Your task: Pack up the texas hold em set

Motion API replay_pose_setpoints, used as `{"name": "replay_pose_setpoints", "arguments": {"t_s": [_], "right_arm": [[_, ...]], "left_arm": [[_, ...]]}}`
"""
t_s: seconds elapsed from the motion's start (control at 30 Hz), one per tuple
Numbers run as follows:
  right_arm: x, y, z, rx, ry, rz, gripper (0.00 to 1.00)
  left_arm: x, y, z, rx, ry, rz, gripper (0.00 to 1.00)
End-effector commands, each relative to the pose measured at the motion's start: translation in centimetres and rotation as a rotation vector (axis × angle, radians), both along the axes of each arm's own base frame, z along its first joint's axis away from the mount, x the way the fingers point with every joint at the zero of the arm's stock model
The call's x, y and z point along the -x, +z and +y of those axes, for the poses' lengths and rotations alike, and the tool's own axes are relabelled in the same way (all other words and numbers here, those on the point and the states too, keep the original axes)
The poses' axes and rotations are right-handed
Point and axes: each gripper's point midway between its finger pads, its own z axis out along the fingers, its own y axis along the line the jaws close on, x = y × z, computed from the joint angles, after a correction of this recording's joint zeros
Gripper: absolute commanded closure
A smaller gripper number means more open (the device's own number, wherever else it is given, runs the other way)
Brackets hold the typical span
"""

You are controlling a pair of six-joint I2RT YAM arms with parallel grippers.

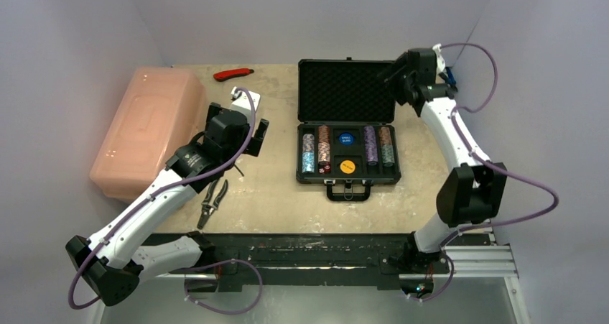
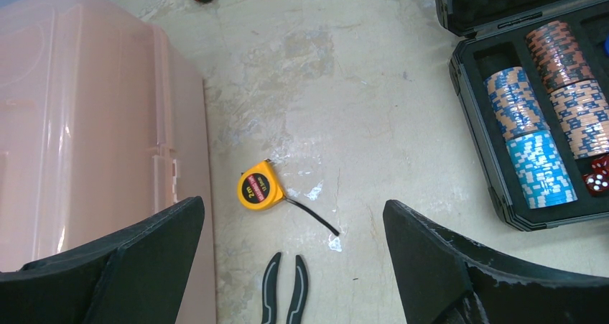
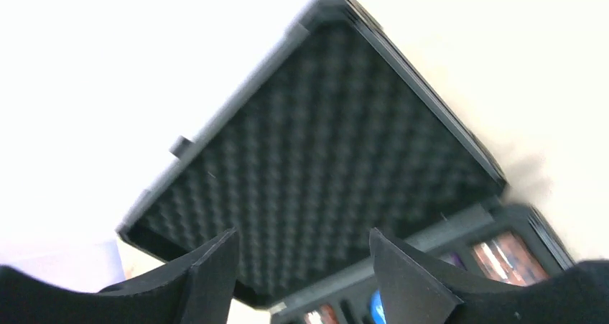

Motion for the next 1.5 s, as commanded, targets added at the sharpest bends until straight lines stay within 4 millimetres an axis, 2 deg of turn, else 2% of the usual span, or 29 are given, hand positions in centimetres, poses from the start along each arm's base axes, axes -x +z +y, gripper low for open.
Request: {"name": "replay_pose_setpoints", "arguments": {"t_s": [0.0, 0.13, 0.17, 0.23, 0.27, 0.53, 0.67, 0.77, 1.03, 1.17, 1.3, 1.47], "right_arm": [[-3.7, 4.0, -0.9, 0.111, 0.032, -0.068, 0.25], [-7.6, 4.7, -1.8, 0.184, 0.035, -0.07, 0.17], [-8.7, 5.6, -2.0, 0.202, 0.031, -0.082, 0.15], [-9.9, 5.1, -2.6, 0.25, 0.029, -0.039, 0.11], [-10.7, 4.2, -2.9, 0.274, 0.021, -0.011, 0.1], [-13.5, 4.6, -6.7, 0.384, 0.01, -0.064, 0.12], [-15.1, 3.4, -9.1, 0.367, 0.055, -0.057, 0.15], [-16.4, 2.0, -9.5, 0.31, 0.137, -0.073, 0.18], [-19.2, -3.0, -7.1, 0.115, 0.382, -0.134, 0.27], [-20.2, -4.7, -7.1, 0.053, 0.414, -0.162, 0.38], [-20.6, -5.8, -4.9, -0.064, 0.538, -0.222, 0.48], [-19.5, -5.7, -2.7, -0.224, 0.728, -0.31, 0.55]], "left_arm": [[-0.3, 0.7, 0.3, -0.009, 0.008, -0.032, 0.05], [-0.3, 0.6, 0.3, -0.01, 0.008, -0.031, 0.05], [-0.4, 0.6, 0.3, -0.011, 0.007, -0.03, 0.05], [-0.4, 0.6, 0.2, -0.011, 0.003, -0.03, 0.05], [-0.4, 0.6, 0.2, -0.01, 0.003, -0.03, 0.05], [-0.5, 0.4, 0.0, -0.012, -0.002, -0.023, 0.05], [-0.6, 0.2, -0.1, -0.016, -0.004, -0.014, 0.05], [-0.6, 0.1, -0.1, -0.017, -0.003, -0.012, 0.05], [-0.8, -0.3, -0.1, -0.031, 0.0, -0.002, 0.05], [-0.9, -0.6, -0.2, -0.037, 0.002, 0.007, 0.05], [-1.0, -0.6, -0.2, -0.043, 0.001, 0.009, 0.05], [-1.0, -0.8, -0.1, -0.052, 0.008, 0.01, 0.05]]}}
